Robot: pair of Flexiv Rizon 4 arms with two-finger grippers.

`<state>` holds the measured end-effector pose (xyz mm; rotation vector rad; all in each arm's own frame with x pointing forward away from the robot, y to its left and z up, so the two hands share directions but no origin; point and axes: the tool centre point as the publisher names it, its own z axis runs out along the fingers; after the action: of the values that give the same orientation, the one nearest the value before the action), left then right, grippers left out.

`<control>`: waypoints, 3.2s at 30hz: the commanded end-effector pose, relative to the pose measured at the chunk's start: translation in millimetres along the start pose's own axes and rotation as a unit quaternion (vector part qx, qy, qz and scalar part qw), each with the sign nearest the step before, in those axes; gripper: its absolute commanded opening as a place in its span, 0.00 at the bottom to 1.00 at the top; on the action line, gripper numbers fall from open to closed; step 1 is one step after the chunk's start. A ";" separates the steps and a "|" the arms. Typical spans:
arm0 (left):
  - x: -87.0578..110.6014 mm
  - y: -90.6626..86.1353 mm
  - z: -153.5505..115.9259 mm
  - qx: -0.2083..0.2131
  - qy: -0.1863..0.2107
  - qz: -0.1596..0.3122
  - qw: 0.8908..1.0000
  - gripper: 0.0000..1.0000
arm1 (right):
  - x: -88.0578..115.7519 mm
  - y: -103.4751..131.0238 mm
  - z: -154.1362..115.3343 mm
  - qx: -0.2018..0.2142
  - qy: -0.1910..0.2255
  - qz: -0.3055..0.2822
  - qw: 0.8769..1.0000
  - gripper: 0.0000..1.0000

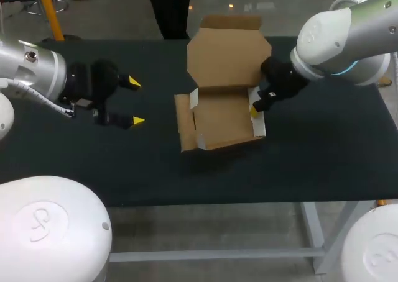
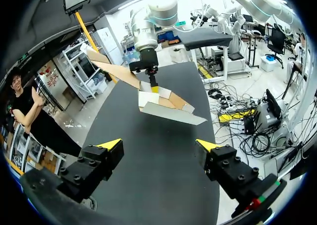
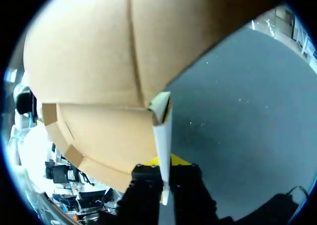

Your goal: Assemble the packaging by folding the flat box into shape, placing the metal phone stand inside, and closing the box properly

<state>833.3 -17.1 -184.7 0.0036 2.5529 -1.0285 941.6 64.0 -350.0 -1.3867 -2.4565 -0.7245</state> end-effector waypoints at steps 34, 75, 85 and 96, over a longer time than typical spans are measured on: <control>-19.1 49.3 21.4 -0.075 0.063 0.011 0.995 1.00 | 11.4 -41.2 2.4 0.163 -0.099 0.185 0.964 0.00; -20.6 58.6 25.3 -0.094 0.081 0.006 0.992 1.00 | 17.4 -54.7 27.5 0.302 -0.122 0.274 0.905 0.00; -20.6 58.6 25.3 -0.094 0.081 0.006 0.992 1.00 | 13.6 -64.7 35.9 0.321 -0.122 0.279 0.897 0.00; -20.6 58.6 25.3 -0.094 0.081 0.006 0.992 1.00 | 11.0 -68.0 43.3 0.327 -0.131 0.284 0.892 0.00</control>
<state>869.8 11.6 -234.3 0.0532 2.7786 -0.8167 877.1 62.9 -402.0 -1.8260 -1.9708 0.3826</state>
